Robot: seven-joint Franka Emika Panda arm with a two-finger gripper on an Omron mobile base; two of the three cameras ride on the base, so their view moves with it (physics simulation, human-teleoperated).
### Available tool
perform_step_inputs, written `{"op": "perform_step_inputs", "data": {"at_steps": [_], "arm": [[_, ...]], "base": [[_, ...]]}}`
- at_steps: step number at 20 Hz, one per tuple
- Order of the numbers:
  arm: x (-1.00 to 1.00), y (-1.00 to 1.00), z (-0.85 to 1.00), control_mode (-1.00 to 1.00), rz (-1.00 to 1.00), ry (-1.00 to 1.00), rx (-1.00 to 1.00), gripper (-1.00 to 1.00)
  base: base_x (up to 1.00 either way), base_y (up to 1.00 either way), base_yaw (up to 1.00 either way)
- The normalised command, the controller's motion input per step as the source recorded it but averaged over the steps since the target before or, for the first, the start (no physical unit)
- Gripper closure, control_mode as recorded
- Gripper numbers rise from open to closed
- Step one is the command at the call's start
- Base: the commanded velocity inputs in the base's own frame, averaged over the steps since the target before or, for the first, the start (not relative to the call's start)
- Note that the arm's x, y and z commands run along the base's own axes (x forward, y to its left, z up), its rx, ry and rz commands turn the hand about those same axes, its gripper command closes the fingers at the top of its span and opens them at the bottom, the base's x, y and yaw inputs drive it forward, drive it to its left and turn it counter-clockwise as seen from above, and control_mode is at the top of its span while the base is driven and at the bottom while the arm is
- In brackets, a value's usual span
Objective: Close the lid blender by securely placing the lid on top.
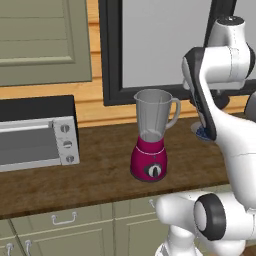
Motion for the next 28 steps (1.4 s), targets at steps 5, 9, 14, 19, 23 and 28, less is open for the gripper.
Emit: {"op": "perform_step_inputs", "data": {"at_steps": [5, 9, 14, 19, 23, 28], "arm": [[0.01, 0.45, 0.26, -1.0, -0.16, 0.0, 0.04, 1.0], [0.04, 0.42, 0.23, -1.0, -0.16, 0.0, 0.07, 1.0], [0.1, 0.38, 0.14, -1.0, -0.1, 0.0, 0.09, 1.0], [0.25, 0.33, 0.0, -1.0, -0.02, 0.0, 0.01, 1.0], [0.29, 0.3, 0.0, -1.0, 0.0, 0.0, 0.0, 1.0], [0.32, 0.19, 0.0, -1.0, 0.0, 0.0, 0.0, 1.0]], "base": [[0.0, 0.0, 0.0], [0.0, 0.0, 0.0], [0.0, 0.0, 0.0], [0.0, 0.0, 0.0], [0.0, 0.0, 0.0], [0.0, 0.0, 0.0]]}}
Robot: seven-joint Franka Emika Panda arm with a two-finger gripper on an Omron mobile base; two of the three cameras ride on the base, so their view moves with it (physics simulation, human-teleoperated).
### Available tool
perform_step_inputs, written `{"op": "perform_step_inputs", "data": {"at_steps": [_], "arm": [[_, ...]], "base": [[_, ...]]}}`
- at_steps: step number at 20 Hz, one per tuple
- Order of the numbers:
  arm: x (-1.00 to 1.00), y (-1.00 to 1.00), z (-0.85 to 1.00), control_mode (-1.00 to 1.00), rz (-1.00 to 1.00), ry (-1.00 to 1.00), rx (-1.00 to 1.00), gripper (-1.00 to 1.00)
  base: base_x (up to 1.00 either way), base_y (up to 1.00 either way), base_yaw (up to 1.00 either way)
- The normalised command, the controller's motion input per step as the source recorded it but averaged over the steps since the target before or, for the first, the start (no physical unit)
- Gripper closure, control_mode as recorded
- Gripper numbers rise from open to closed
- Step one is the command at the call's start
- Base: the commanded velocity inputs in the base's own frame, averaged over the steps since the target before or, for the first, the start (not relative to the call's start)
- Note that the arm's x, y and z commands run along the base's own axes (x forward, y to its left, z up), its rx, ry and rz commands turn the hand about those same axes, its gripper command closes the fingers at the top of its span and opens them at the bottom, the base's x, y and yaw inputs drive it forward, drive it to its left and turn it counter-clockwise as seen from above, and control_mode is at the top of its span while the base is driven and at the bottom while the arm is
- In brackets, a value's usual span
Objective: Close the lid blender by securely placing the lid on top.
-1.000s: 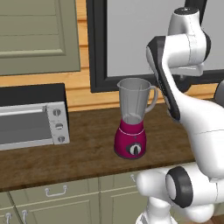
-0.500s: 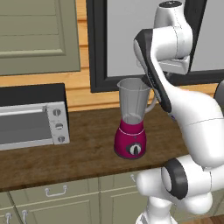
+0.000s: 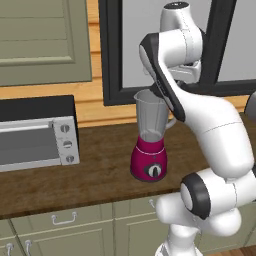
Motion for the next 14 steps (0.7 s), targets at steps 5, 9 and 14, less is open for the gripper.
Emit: {"op": "perform_step_inputs", "data": {"at_steps": [5, 9, 14], "arm": [[0.21, 0.24, -0.02, -1.0, 0.0, 0.01, 0.0, 1.0], [0.03, 0.26, -0.04, -1.0, 0.0, 0.02, -0.01, 1.0], [0.0, 0.1, 0.0, -1.0, 0.0, 0.04, -0.01, 1.0]], "base": [[0.0, 0.0, 0.0], [0.0, 0.0, 0.0], [0.0, 0.0, 0.0]]}}
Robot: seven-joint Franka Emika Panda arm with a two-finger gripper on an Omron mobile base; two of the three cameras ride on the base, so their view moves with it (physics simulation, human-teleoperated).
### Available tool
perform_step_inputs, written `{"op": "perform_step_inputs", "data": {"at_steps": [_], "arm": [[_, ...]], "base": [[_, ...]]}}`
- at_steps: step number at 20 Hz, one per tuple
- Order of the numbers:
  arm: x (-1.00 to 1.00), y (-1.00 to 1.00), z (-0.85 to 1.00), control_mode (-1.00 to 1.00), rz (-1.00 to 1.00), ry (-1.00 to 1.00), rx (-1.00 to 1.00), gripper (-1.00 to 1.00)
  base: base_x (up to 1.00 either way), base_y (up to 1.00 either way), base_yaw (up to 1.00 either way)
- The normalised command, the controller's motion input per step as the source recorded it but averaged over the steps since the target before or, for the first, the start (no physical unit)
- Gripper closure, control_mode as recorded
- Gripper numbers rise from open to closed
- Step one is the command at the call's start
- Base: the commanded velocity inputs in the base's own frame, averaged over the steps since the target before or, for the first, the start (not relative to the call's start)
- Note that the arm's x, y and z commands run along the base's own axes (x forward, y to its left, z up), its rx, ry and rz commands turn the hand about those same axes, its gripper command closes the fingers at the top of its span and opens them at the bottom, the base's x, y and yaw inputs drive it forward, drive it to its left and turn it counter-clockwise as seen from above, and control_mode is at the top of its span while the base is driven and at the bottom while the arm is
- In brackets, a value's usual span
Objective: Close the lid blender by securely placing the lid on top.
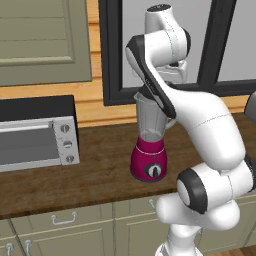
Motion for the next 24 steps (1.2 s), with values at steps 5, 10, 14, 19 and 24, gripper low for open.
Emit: {"op": "perform_step_inputs", "data": {"at_steps": [5, 10, 14, 19, 24], "arm": [[0.0, 0.0, 0.0, -1.0, 0.0, 0.02, 0.0, 1.0], [0.0, 0.0, 0.0, -1.0, 0.0, 0.01, 0.0, 1.0], [0.04, -0.04, -0.1, -1.0, 0.0, 0.0, 0.0, 1.0], [0.14, -0.12, -0.2, -1.0, 0.0, 0.01, 0.0, 1.0], [0.27, -0.11, -0.07, -1.0, 0.0, 0.0, 0.0, 1.0]], "base": [[0.0, 0.0, 0.0], [0.0, 0.0, 0.0], [0.0, 0.0, 0.0], [0.0, 0.0, 0.0], [0.0, 0.0, 0.0]]}}
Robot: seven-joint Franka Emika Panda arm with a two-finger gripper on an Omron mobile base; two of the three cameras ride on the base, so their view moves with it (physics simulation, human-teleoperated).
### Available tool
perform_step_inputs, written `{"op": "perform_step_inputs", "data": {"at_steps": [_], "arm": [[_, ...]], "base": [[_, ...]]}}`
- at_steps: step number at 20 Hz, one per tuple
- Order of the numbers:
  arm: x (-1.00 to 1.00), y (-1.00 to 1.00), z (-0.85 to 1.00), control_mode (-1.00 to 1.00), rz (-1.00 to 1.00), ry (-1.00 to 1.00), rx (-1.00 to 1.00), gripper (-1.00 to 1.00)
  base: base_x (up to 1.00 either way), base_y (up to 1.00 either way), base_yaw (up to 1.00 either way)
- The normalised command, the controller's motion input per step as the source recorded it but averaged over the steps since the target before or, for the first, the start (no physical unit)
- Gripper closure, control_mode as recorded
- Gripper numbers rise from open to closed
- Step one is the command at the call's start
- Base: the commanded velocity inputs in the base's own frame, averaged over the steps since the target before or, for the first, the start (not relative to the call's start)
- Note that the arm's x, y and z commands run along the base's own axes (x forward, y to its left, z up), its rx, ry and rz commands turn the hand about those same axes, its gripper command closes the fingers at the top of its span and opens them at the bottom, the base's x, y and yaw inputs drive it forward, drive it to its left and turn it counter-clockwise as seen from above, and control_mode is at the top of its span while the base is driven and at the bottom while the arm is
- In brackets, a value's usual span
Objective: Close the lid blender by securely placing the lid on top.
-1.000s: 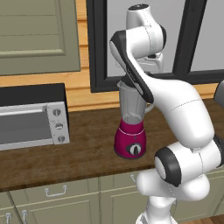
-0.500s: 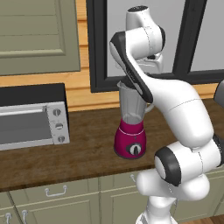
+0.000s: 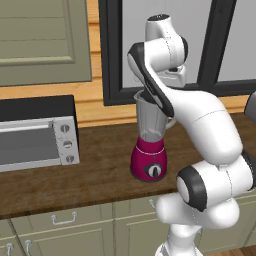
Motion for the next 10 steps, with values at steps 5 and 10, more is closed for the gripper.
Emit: {"op": "perform_step_inputs", "data": {"at_steps": [5, 10], "arm": [[0.32, 0.0, 0.0, -1.0, 0.0, 0.0, 0.0, 1.0], [0.28, 0.0, 0.0, -1.0, 0.0, 0.0, 0.0, 1.0]], "base": [[0.0, 0.0, 0.0], [0.0, 0.0, 0.0]]}}
